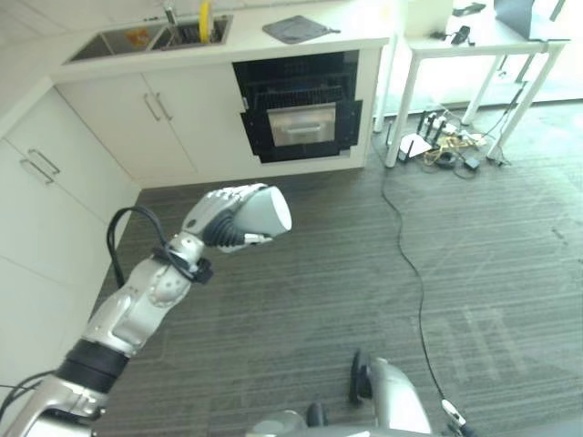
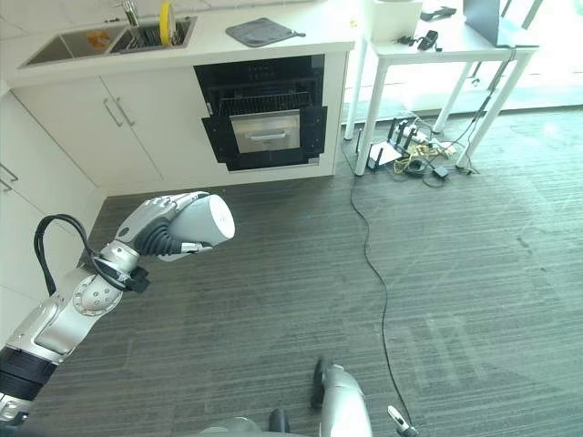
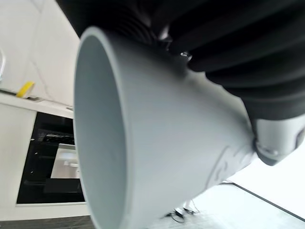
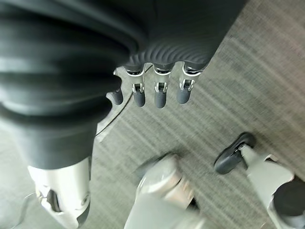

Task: Place the dishes in the dishwasher.

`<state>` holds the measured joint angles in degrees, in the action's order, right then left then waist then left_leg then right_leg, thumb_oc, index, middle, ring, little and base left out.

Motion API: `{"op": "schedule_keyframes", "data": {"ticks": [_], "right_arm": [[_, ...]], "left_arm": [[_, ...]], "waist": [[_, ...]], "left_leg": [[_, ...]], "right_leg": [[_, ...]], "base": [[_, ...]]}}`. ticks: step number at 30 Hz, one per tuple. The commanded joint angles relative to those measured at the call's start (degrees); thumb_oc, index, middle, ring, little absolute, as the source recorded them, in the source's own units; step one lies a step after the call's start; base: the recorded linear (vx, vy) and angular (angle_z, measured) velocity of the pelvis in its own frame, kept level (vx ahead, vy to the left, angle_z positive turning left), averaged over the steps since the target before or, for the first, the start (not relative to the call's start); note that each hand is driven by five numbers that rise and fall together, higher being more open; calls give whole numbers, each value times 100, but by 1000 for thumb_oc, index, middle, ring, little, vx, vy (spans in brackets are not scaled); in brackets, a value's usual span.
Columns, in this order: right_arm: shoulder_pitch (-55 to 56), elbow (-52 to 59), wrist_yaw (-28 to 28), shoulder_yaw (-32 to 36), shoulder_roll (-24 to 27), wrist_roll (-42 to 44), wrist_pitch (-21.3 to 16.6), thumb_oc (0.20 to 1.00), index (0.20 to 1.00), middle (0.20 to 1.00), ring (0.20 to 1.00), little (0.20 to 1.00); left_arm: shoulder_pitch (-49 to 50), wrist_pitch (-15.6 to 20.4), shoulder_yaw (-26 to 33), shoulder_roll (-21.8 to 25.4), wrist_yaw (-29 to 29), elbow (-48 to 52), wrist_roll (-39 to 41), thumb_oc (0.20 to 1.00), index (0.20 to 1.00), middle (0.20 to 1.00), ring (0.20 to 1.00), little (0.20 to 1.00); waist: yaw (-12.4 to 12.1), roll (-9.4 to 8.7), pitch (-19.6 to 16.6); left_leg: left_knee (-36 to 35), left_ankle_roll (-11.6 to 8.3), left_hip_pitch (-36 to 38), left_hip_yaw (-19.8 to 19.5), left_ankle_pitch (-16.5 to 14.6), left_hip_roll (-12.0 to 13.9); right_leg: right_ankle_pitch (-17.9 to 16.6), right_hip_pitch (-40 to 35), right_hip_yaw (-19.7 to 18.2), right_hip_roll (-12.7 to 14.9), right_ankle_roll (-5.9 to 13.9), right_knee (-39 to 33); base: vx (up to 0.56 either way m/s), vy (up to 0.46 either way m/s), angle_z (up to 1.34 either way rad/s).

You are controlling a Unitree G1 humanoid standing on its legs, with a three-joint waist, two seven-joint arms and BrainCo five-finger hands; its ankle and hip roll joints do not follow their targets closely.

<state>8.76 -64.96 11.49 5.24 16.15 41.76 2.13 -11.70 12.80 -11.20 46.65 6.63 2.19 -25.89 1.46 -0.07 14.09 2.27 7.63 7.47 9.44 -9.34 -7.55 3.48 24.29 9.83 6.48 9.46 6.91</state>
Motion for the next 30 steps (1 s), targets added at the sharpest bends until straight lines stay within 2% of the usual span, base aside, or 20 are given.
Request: {"op": "schedule_keyframes", "data": {"ticks": [1,4,5,6,7,8,9,10,11,12,13,14,15,16,18,19,21,23,24,30], "right_arm": [[-165,-310,22,150,13,130,-69,1000,1000,1000,1000,1000],[-230,-341,58,102,48,166,-151,1000,1000,1000,1000,1000],[-274,-302,52,35,86,144,-161,1000,1000,1000,1000,1000],[-313,-279,78,-58,151,51,-206,1000,1000,1000,1000,1000],[-343,-263,62,-104,188,23,-232,1000,1000,1000,1000,1000],[-350,-258,72,-115,196,-3,-250,1000,1000,1000,1000,1000],[-388,-214,81,-160,319,-5,-271,1000,1000,1000,1000,1000],[-435,-275,131,-153,436,32,-318,1000,1000,1000,1000,1000],[-440,-287,135,-153,444,55,-328,1000,1000,1000,1000,1000],[-475,-325,180,-98,508,155,-323,1000,1000,1000,1000,1000],[-503,-345,209,-60,530,172,-307,1000,1000,1000,1000,1000],[-601,-353,220,-1,572,84,-236,1000,1000,1000,1000,1000],[-643,-347,194,30,581,25,-204,1000,1000,1000,1000,1000],[-695,-360,125,52,586,2,-132,1000,1000,1000,1000,1000],[-688,-380,38,66,572,25,-38,1000,1000,1000,1000,1000],[-609,-433,6,72,544,69,-36,1000,1000,1000,1000,1000],[-522,-478,12,96,502,85,-117,1000,1000,1000,1000,1000],[-417,-493,-71,120,415,155,-191,1000,1000,1000,1000,1000],[-351,-448,-116,137,344,216,-163,1000,1000,1000,1000,1000],[-260,-358,-182,124,184,202,-192,1000,1000,1000,1000,1000]], "left_arm": [[-62,168,258,163,298,332,168,200,200,200,200,200],[99,303,245,116,336,285,164,200,200,200,200,200],[150,306,233,59,335,319,115,200,200,200,200,200],[177,299,230,55,346,343,122,200,200,200,200,200],[178,279,218,43,362,349,125,200,200,200,200,200],[180,275,217,40,370,351,118,200,200,200,200,200],[162,219,220,38,373,355,185,200,200,200,200,200],[118,207,243,132,336,280,391,200,200,200,200,200],[104,205,241,147,329,271,416,200,200,200,200,200],[4,214,203,179,325,210,496,200,200,200,200,200],[-44,220,183,175,327,180,495,200,200,200,200,200],[-95,193,149,152,377,145,451,200,200,200,200,200],[-115,147,121,124,414,153,423,200,200,200,200,200],[-120,80,78,73,486,172,379,200,200,200,200,200],[-73,64,79,-42,494,211,272,200,200,200,200,200],[-47,113,91,-153,442,237,154,200,200,200,200,200],[-51,161,112,-208,391,240,108,200,200,200,200,200],[-70,161,140,-255,239,303,69,200,200,200,200,200],[-154,133,85,-242,176,348,45,200,200,200,200,200],[-430,265,-44,-126,152,247,64,200,200,200,200,200]], "waist": [[136,203,-176],[70,181,-302],[73,149,-374],[90,129,-436],[90,126,-473],[94,133,-480],[80,179,-542],[22,99,-561],[14,88,-566],[-58,103,-488],[-73,75,-482],[-61,117,-448],[-84,138,-413],[-146,156,-354],[-205,201,-335],[-220,262,-318],[-200,283,-318],[-183,312,-380],[-194,327,-405],[-249,309,-398]], "left_leg": [[435,-218,191,-234,-613,99],[884,-303,309,-203,-895,113],[1119,-376,369,-175,-1060,138],[1509,-469,384,-82,-1097,221],[1813,-569,350,9,-915,296],[1903,-603,322,24,-892,330],[2662,-831,160,90,-494,506],[3611,-948,-424,157,-76,658],[3696,-950,-522,159,-47,673],[3843,-928,-953,140,-74,792],[3684,-895,-1029,143,-65,785],[2980,-856,-962,246,-92,897],[2459,-895,-909,281,41,966],[1697,-986,-974,186,279,1119],[799,-1166,-1009,52,706,1449],[149,-1360,-965,128,1250,1830],[25,-1405,-950,260,1371,1951],[-104,-1393,-791,386,1324,1953],[-105,-1320,-723,228,1206,1791],[-60,-1047,-693,109,995,1363]], "right_leg": [[-1013,-1075,23,408,299,391],[-736,-1248,253,437,192,551],[-638,-1337,284,410,89,550],[-556,-1433,326,360,-29,530],[-503,-1518,370,324,-107,485],[-495,-1542,387,301,-134,464],[-333,-1738,451,157,-310,393],[-193,-2026,439,87,-525,246],[-180,-2049,440,83,-545,228],[-74,-2252,411,5,-611,178],[-68,-2273,401,23,-614,154],[25,-2352,363,-41,-603,148],[69,-2475,312,-72,-581,105],[134,-2708,182,-112,-512,1],[252,-2900,68,-111,-426,-69],[381,-3066,83,-61,-372,-60],[440,-3140,166,14,-337,-27],[546,-3176,337,146,-278,113],[610,-3126,324,250,-239,338],[671,-2947,285,445,-149,795]], "base": [[776,-194,118],[442,-136,54],[352,-95,51],[348,-97,46],[229,-75,28],[273,-96,15],[350,-168,9],[346,-164,-2],[242,-123,-13],[121,-19,-23],[199,60,-24],[183,147,-33],[274,273,-34],[260,290,-40],[304,334,-48],[290,337,-61],[264,361,-41],[290,460,-4],[195,367,12],[131,284,24]]}}
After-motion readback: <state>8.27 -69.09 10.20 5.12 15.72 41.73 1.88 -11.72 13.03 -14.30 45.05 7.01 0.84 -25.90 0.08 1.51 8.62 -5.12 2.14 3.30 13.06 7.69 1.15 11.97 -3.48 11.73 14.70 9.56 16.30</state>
